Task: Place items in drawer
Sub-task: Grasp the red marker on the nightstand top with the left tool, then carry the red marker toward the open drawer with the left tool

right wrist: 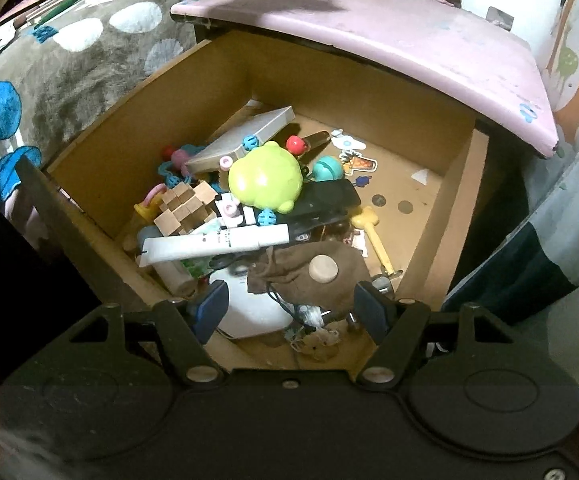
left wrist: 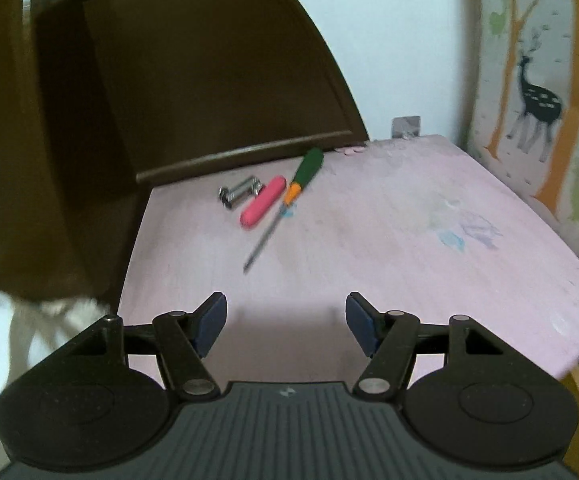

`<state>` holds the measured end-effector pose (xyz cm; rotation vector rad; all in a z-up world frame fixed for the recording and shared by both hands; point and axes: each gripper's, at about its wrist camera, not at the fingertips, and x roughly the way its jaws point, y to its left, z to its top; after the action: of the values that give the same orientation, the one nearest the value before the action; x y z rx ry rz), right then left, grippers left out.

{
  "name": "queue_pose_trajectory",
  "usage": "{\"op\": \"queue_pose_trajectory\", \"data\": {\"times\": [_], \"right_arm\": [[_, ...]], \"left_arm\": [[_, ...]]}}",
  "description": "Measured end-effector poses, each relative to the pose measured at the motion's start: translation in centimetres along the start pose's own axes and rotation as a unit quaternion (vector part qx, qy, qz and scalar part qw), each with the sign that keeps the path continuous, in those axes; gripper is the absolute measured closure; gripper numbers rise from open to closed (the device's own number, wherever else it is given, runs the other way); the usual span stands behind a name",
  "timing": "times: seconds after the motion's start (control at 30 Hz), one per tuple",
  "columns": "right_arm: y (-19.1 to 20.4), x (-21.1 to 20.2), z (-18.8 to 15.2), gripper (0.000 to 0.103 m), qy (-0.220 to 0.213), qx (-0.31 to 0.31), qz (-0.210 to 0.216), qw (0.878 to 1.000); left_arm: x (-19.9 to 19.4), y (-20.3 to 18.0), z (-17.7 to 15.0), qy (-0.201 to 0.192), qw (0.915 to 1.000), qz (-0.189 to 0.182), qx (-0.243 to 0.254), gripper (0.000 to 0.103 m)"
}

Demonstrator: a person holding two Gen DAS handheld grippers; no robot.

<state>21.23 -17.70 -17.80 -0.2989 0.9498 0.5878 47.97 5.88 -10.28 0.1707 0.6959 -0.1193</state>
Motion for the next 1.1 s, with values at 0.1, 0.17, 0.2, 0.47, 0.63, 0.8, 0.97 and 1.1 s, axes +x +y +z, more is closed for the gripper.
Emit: {"op": "queue_pose_trajectory", "data": {"times": [0.1,0.17,0.2,0.47,0.63,0.8,0.97,1.1], "right_arm": [[-0.2,0.4,0.2,0.033,0.004,-0.003,0.003,1.0],[-0.3,0.6,0.4,0.033,0.006,-0.004,0.006,1.0],[-0.4,0.7,0.5,0.033,0.007,-0.004,0.007,1.0],[-0.9,1.7,0.9,0.033,0.019,-0.002,0.021,1.0],[-1.4,2.3,1.2,0.033,0.027,0.001,0.026,0.999],[-1.4,2.6,1.6,0.033,0.029,0.003,0.034,0.999],[-1.2,2.9,1.8,0.033,0.032,-0.001,0.038,0.999],[-1.1,3.0,1.7,0.033,0.033,-0.002,0.036,0.999]], "left_arm": [[2.7,-0.1,1.6,-0.004,0.9999,-0.003,0.008,0.038],[4.4,-0.3,2.5,-0.005,0.9998,-0.004,0.019,0.038],[5.2,-0.3,2.9,-0.005,0.9998,-0.005,0.02,0.038],[10.1,1.5,5.9,-0.007,1.0,0.005,0.002,0.058],[12.9,2.6,6.7,0.003,1.0,0.007,0.001,0.065],[15.2,3.3,7.6,0.022,0.9998,-0.001,0.002,0.07],[16.1,4.4,7.9,0.043,0.9984,-0.032,-0.018,0.072],[15.1,3.9,7.4,0.049,0.9978,-0.044,-0.002,0.087]]}}
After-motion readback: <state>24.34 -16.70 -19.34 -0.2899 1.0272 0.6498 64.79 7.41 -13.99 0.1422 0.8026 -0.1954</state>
